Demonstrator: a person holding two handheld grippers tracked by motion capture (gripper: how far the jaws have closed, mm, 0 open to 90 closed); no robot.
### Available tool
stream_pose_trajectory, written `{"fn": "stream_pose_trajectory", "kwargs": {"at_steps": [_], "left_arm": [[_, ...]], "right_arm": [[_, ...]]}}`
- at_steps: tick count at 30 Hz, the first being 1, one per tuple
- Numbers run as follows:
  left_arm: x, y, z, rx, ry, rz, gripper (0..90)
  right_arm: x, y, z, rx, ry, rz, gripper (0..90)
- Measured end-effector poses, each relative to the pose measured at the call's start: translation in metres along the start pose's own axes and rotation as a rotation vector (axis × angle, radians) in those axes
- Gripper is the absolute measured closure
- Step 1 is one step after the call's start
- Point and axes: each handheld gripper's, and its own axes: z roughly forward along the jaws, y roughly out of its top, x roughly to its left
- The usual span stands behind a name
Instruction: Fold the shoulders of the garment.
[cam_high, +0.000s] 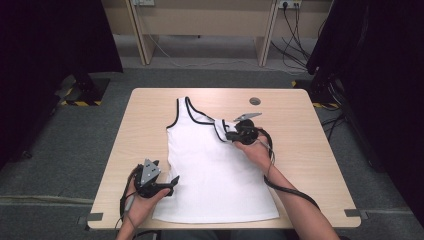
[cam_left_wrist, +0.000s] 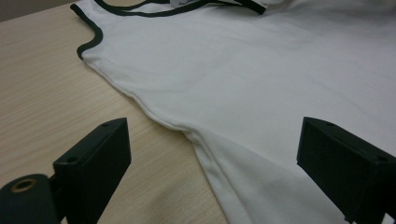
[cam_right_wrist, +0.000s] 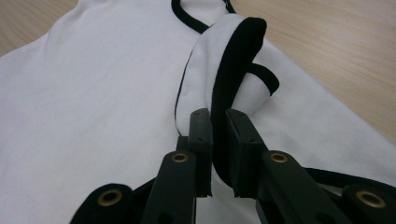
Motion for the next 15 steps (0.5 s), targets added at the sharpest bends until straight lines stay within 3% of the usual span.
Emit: {"fn": "stream_pose_trajectory", "kwargs": {"at_steps": [15], "left_arm": [[-0.0004,-0.0001,0.0001,-0.001,0.002,0.004,8.8]], "right_arm": [[0.0121,-0.0108,-0.0044,0.011,0.065,-0.053,74.6]]}}
